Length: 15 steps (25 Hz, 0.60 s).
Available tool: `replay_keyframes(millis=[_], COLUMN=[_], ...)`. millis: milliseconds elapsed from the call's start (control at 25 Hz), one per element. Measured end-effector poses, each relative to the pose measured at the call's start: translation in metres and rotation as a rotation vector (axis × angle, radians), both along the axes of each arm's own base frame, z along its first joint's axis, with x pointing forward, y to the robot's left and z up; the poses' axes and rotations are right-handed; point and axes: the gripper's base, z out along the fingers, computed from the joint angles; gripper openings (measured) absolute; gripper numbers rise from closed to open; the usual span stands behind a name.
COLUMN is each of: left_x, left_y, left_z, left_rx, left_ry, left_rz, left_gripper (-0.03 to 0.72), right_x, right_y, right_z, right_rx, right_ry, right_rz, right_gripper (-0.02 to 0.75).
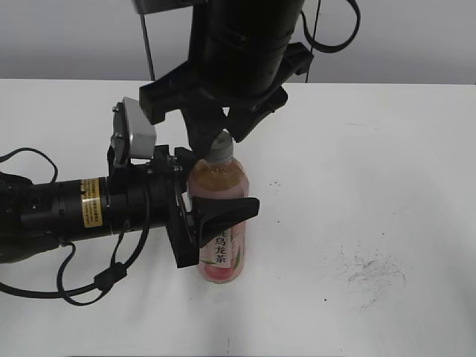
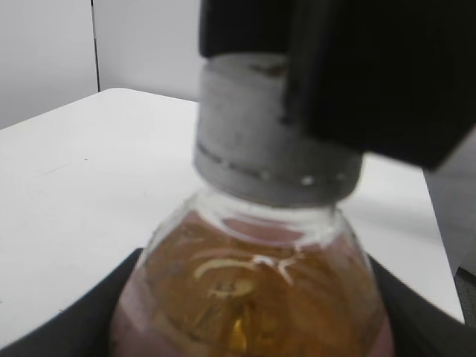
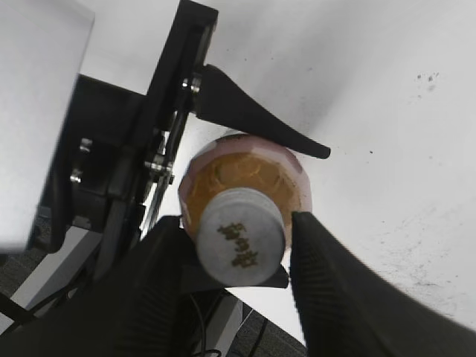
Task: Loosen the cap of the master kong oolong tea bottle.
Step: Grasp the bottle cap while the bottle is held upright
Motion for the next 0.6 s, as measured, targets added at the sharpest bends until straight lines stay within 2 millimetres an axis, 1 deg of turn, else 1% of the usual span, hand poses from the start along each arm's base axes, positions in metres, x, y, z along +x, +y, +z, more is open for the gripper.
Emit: replay_keyframes(millis=[600], left_x=[0.0000], left_y=[0.0000], left_z=[0.0000], left_rx=[0.000], left_ry=[0.000], left_rz=[0.000], left_gripper=[0.446], right_x=[-0.0010], right_y=[0.0009], right_z=[0.0001], right_rx=[0.010], right_ry=[0.012], right_rz=[-0.001], right_gripper=[0.356])
